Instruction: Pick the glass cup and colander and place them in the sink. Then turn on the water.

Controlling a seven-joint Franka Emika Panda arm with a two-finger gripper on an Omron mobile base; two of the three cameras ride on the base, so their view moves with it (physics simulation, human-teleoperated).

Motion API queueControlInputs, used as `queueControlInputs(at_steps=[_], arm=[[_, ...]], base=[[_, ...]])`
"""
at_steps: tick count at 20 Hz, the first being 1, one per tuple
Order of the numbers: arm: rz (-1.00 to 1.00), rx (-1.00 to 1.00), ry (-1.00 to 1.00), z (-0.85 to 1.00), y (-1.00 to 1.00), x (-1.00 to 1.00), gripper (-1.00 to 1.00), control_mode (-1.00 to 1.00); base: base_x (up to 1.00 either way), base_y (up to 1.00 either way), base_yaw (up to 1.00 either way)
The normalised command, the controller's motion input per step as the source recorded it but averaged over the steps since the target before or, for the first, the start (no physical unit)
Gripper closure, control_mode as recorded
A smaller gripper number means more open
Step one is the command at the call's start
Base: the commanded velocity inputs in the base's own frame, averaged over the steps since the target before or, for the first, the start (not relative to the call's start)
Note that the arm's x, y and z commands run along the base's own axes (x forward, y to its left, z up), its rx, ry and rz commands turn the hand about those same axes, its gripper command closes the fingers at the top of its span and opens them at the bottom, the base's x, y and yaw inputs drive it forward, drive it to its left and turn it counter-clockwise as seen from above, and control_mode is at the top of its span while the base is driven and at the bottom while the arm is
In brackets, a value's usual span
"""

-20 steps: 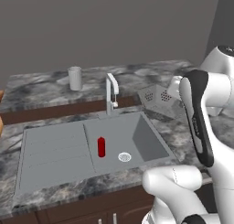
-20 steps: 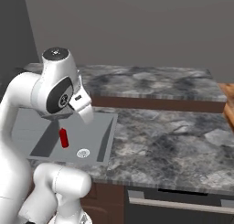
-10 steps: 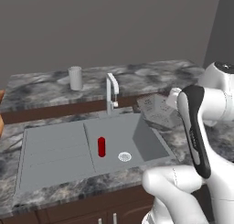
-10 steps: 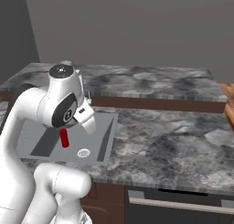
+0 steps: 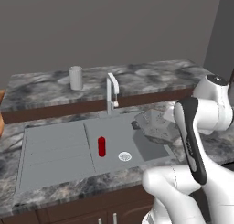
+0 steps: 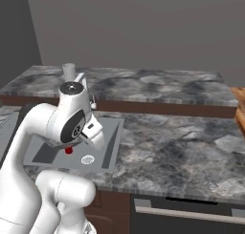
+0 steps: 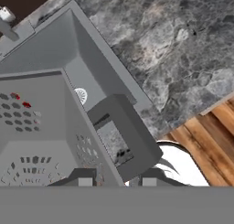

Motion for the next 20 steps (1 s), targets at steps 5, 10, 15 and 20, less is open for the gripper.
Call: queueControlInputs(at_steps=[5,10,15,20], arm=[[0.08,-0.06,0.1,-0.51,0.16,0.05,1.0,-1.0],[0.05,-0.08,0.13,-0.44,0.31,0.27,1.0,-1.0],[0.0,0.01,0.01,-0.43,0.25,0.33,1.0,-1.0],[0.0,0.09,-0.04,-0.37,0.02,0.42,1.0,-1.0]], base=[[0.0,0.0,0.0],[0.0,0.0,0.0],[0.0,0.0,0.0],[0.0,0.0,0.0]])
